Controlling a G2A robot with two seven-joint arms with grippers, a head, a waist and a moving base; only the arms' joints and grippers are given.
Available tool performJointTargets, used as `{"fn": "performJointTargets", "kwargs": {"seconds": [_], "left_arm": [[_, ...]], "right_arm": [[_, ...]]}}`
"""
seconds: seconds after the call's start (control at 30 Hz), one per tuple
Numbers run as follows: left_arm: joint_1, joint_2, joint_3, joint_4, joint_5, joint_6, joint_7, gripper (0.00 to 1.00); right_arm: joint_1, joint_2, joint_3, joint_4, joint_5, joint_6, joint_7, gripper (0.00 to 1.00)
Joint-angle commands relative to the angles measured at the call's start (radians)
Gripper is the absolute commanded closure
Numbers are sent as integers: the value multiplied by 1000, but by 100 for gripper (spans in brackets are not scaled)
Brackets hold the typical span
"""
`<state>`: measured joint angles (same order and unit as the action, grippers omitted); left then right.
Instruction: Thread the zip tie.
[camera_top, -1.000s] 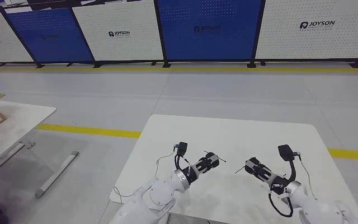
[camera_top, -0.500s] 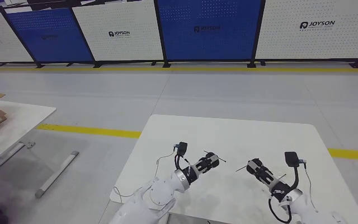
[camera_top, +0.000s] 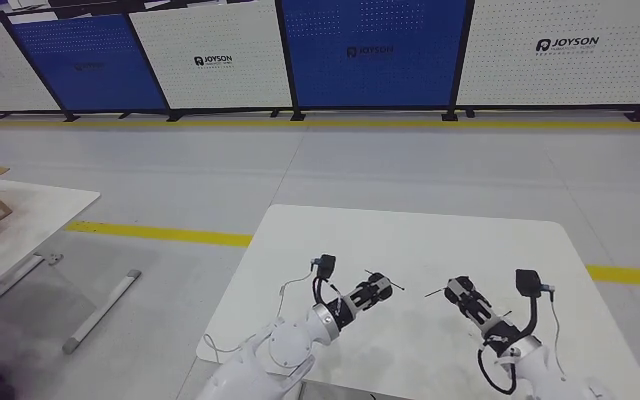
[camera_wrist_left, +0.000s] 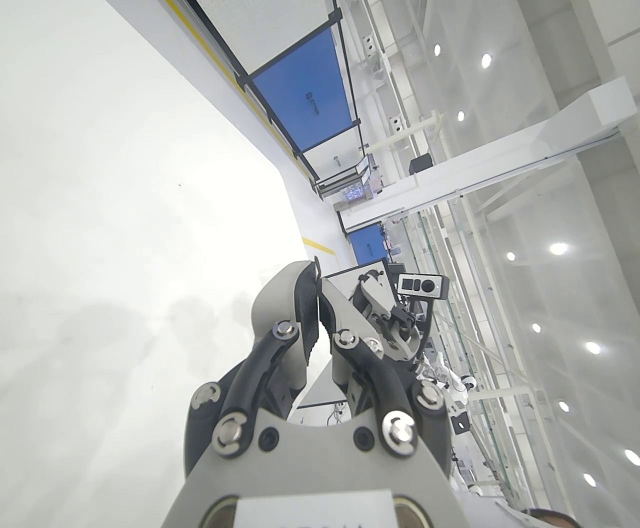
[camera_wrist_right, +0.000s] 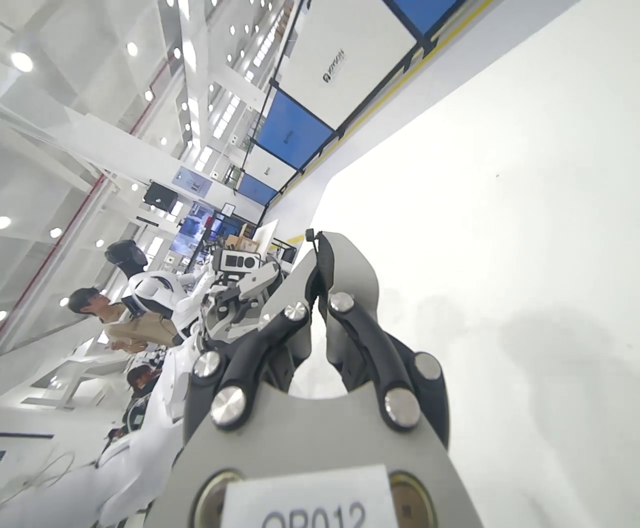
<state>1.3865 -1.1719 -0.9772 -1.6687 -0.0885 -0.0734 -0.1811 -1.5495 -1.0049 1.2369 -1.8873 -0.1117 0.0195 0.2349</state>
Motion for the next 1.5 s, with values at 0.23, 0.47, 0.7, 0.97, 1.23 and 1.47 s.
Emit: {"fn": "performJointTargets", "kwargs": {"seconds": [0.23,0.47,0.7,0.97,1.23,1.47], "left_arm": [[-8,-9,26,4,3,3,15,100],[-8,-9,26,4,3,3,15,100],[-8,-9,26,4,3,3,15,100],[-8,-9,26,4,3,3,15,100],[-8,-9,26,4,3,3,15,100],[-8,-9,26,4,3,3,15,100]], "right_arm": [[72,-29,-93,65,-17,10,-46,100],[72,-29,-93,65,-17,10,-46,100],[72,-29,-93,65,-17,10,-46,100],[63,-30,-83,77,-9,-23,-34,100],[25,-30,-53,96,-44,-147,-40,100],[21,-31,-53,94,-51,-143,-45,100]]}}
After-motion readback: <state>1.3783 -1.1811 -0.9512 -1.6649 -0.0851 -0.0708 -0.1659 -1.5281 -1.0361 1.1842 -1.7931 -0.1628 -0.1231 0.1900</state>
